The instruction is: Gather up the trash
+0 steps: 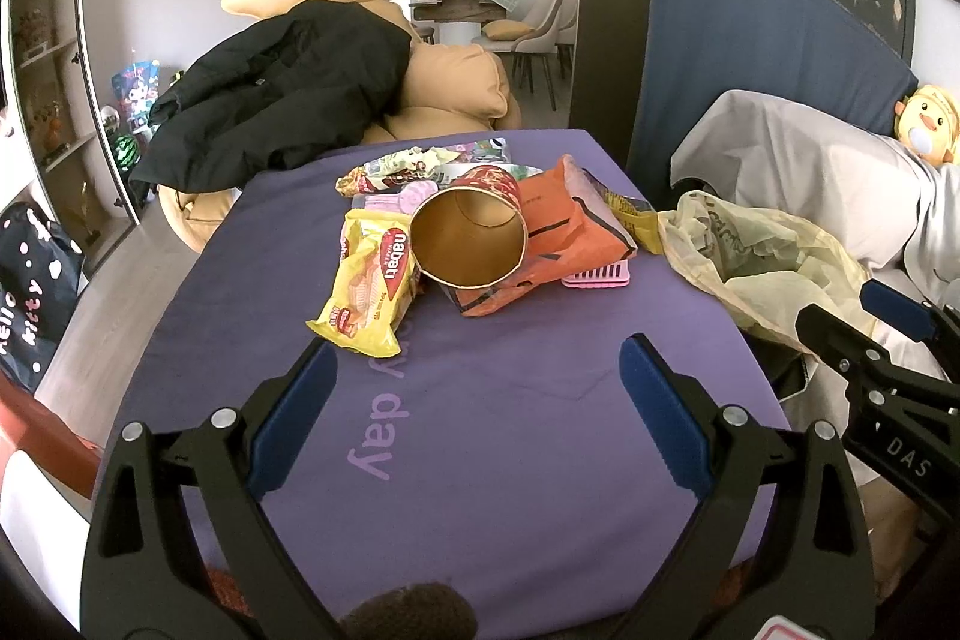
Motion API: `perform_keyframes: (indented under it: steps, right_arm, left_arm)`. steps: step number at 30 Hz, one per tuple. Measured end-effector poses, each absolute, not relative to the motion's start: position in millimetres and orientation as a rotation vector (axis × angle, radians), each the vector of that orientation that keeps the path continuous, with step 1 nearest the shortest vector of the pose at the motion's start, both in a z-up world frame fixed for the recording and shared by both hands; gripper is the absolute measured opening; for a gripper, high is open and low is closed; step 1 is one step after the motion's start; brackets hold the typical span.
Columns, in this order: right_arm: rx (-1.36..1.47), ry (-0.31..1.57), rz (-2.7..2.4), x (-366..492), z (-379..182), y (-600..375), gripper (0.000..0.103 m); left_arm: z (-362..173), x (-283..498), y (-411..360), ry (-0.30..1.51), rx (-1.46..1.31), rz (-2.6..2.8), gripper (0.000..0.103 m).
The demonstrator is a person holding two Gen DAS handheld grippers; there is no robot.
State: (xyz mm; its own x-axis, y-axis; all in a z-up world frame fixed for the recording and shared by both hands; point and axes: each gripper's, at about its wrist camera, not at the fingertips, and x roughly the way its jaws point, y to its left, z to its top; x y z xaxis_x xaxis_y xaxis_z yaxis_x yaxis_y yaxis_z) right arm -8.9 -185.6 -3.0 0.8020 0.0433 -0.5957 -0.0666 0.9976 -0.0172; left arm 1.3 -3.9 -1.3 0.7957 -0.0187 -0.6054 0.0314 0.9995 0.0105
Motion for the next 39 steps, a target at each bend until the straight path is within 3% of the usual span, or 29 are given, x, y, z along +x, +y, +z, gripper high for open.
perform_keyframes:
  steps: [39]
  right_arm:
    - [-0.033, 0.642, 0.059, -8.7, -4.7, -187.7, 0.068]
  left_arm:
    - [-2.4, -0.1, -7.9, 0.657, 0.021, -0.031, 0.091]
